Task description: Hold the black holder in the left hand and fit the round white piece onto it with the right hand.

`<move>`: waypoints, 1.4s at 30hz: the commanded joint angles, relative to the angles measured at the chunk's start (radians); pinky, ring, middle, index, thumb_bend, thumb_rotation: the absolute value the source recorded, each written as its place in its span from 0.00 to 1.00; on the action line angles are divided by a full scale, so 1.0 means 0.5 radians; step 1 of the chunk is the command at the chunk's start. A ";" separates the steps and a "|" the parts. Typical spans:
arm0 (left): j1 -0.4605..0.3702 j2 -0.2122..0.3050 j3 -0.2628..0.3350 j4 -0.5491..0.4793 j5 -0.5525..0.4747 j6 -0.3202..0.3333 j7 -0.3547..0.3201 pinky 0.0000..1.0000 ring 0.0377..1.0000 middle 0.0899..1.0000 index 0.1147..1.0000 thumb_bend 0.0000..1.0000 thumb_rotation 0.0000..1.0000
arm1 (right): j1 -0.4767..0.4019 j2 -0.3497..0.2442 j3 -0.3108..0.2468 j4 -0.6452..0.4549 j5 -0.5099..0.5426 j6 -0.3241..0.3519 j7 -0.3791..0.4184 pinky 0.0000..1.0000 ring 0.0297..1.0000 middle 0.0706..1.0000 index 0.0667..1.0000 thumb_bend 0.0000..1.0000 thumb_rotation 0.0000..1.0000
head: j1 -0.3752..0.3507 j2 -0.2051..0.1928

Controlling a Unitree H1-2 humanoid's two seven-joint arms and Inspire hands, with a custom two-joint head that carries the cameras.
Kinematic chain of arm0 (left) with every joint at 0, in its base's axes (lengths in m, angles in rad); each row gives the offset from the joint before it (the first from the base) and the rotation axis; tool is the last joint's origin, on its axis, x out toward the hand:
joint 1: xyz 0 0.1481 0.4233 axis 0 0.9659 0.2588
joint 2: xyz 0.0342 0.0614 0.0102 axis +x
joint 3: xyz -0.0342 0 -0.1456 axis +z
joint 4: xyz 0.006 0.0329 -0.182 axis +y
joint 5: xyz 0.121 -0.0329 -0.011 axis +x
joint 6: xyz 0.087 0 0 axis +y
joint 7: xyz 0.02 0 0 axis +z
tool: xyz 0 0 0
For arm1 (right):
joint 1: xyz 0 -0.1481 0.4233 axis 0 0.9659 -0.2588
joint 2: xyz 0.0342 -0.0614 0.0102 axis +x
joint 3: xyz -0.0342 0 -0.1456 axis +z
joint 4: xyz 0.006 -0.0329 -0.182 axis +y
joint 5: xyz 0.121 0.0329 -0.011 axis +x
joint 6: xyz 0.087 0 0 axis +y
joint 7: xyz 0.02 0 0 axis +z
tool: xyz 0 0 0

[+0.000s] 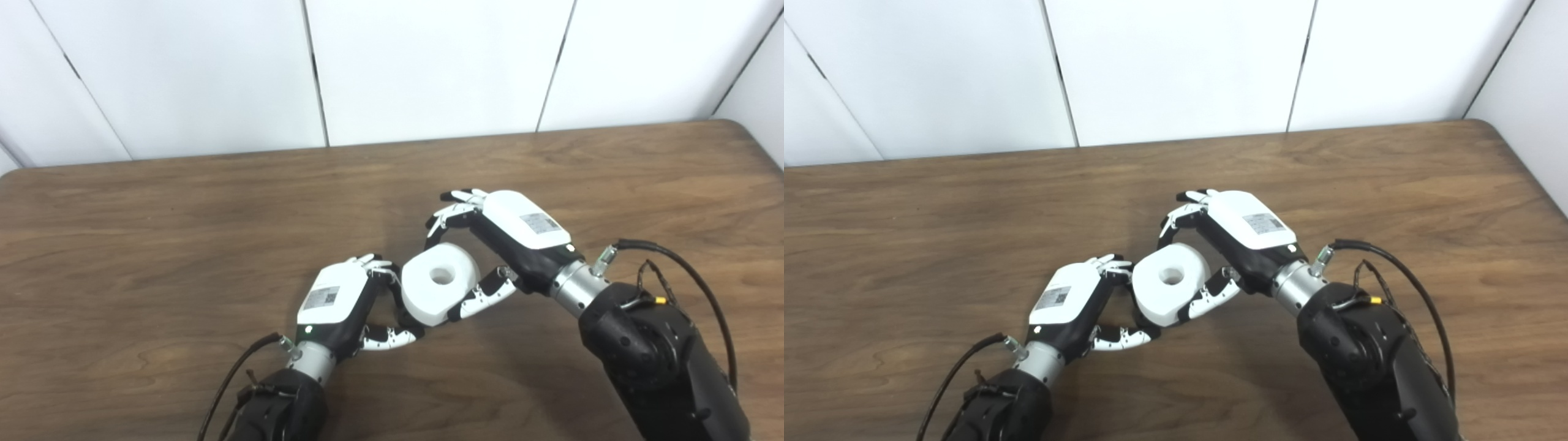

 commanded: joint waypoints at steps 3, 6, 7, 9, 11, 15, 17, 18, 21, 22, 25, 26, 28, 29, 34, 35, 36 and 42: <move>0.078 0.003 -0.057 0.083 -0.040 0.054 -0.176 0.89 0.90 0.78 0.42 0.52 0.04 | -0.039 -0.001 -0.011 -0.008 0.001 -0.053 -0.026 0.94 0.92 0.75 0.44 0.53 0.14 | -0.001 0.002; 0.076 -0.001 -0.059 0.086 -0.039 0.055 -0.176 0.89 0.90 0.78 0.42 0.52 0.05 | -0.042 -0.003 -0.017 0.007 0.013 -0.051 -0.028 0.94 0.92 0.75 0.44 0.53 0.14 | -0.002 0.005; 0.075 -0.001 -0.060 0.086 -0.036 0.058 -0.181 0.89 0.90 0.78 0.42 0.52 0.05 | -0.042 -0.004 -0.019 0.012 0.016 -0.052 -0.031 0.94 0.92 0.75 0.44 0.53 0.14 | -0.002 0.005; 0.073 -0.003 -0.062 0.084 -0.032 0.064 -0.187 0.89 0.90 0.79 0.42 0.52 0.05 | -0.043 -0.004 -0.022 0.025 0.019 -0.051 -0.036 0.94 0.92 0.75 0.44 0.52 0.14 | -0.004 0.006; 0.072 -0.004 -0.063 0.085 -0.034 0.062 -0.187 0.89 0.90 0.79 0.42 0.52 0.05 | -0.046 -0.003 -0.024 0.037 0.022 -0.039 -0.031 0.94 0.92 0.75 0.44 0.53 0.14 | -0.002 0.008; 0.069 -0.006 -0.066 0.087 -0.029 0.062 -0.188 0.89 0.90 0.79 0.42 0.52 0.05 | -0.052 -0.001 -0.028 0.063 0.029 -0.022 -0.028 0.94 0.92 0.75 0.45 0.52 0.14 | -0.002 0.012; 0.070 -0.009 -0.065 0.084 -0.031 0.064 -0.186 0.89 0.90 0.78 0.42 0.52 0.05 | -0.053 0.000 -0.028 0.076 0.035 -0.019 -0.029 0.94 0.92 0.75 0.45 0.52 0.14 | -0.002 0.011; 0.070 -0.010 -0.065 0.084 -0.032 0.063 -0.185 0.89 0.90 0.78 0.42 0.52 0.05 | -0.054 0.000 -0.028 0.081 0.039 -0.020 -0.030 0.94 0.92 0.75 0.45 0.52 0.14 | -0.002 0.012; 0.066 -0.006 -0.069 0.090 -0.029 0.053 -0.182 0.89 0.90 0.78 0.42 0.52 0.05 | -0.059 -0.002 -0.026 0.100 0.043 -0.019 -0.030 0.94 0.92 0.75 0.44 0.53 0.14 | 0.001 0.013; 0.067 -0.010 -0.067 0.090 -0.029 0.059 -0.183 0.89 0.90 0.78 0.42 0.52 0.05 | -0.064 -0.007 -0.021 0.103 0.034 -0.013 -0.019 0.94 0.92 0.75 0.44 0.53 0.14 | 0.000 0.013; 0.066 -0.017 -0.066 0.092 -0.030 0.066 -0.182 0.88 0.90 0.78 0.42 0.52 0.05 | -0.080 -0.028 -0.001 0.101 0.000 0.002 0.026 0.95 0.92 0.76 0.45 0.53 0.15 | 0.001 0.012; 0.065 -0.016 -0.067 0.092 -0.029 0.067 -0.185 0.88 0.90 0.78 0.42 0.52 0.05 | -0.086 -0.037 0.007 0.098 -0.013 0.006 0.045 0.95 0.93 0.76 0.45 0.53 0.15 | 0.001 0.012; 0.061 -0.015 -0.071 0.091 -0.025 0.069 -0.192 0.89 0.90 0.78 0.42 0.52 0.05 | -0.091 -0.047 0.015 0.094 -0.023 0.012 0.068 0.96 0.93 0.76 0.45 0.52 0.15 | -0.001 0.010; 0.060 -0.014 -0.073 0.091 -0.022 0.069 -0.195 0.89 0.90 0.78 0.42 0.52 0.05 | -0.092 -0.052 0.016 0.092 -0.025 0.014 0.079 0.96 0.93 0.77 0.45 0.52 0.15 | -0.001 0.010; 0.058 -0.016 -0.075 0.090 -0.020 0.080 -0.206 0.88 0.91 0.78 0.42 0.52 0.05 | -0.099 -0.075 0.029 0.058 -0.056 0.029 0.157 1.00 0.95 0.79 0.60 0.99 0.32 | 0.004 0.011; 0.058 -0.015 -0.076 0.091 -0.020 0.077 -0.205 0.88 0.91 0.78 0.42 0.52 0.05 | -0.101 -0.080 0.031 0.051 -0.061 0.024 0.171 1.00 0.96 0.80 0.61 0.99 0.33 | 0.004 0.011; 0.057 -0.014 -0.076 0.092 -0.021 0.074 -0.203 0.88 0.91 0.78 0.42 0.52 0.05 | -0.104 -0.090 0.038 0.041 -0.070 0.020 0.193 1.00 0.96 0.81 0.62 1.00 0.33 | 0.004 0.011; 0.057 -0.011 -0.072 0.089 -0.035 0.072 -0.208 0.89 0.90 0.78 0.42 0.52 0.05 | -0.117 -0.106 0.069 -0.042 -0.182 0.008 0.308 1.00 0.99 0.85 0.68 1.00 0.35 | 0.004 0.012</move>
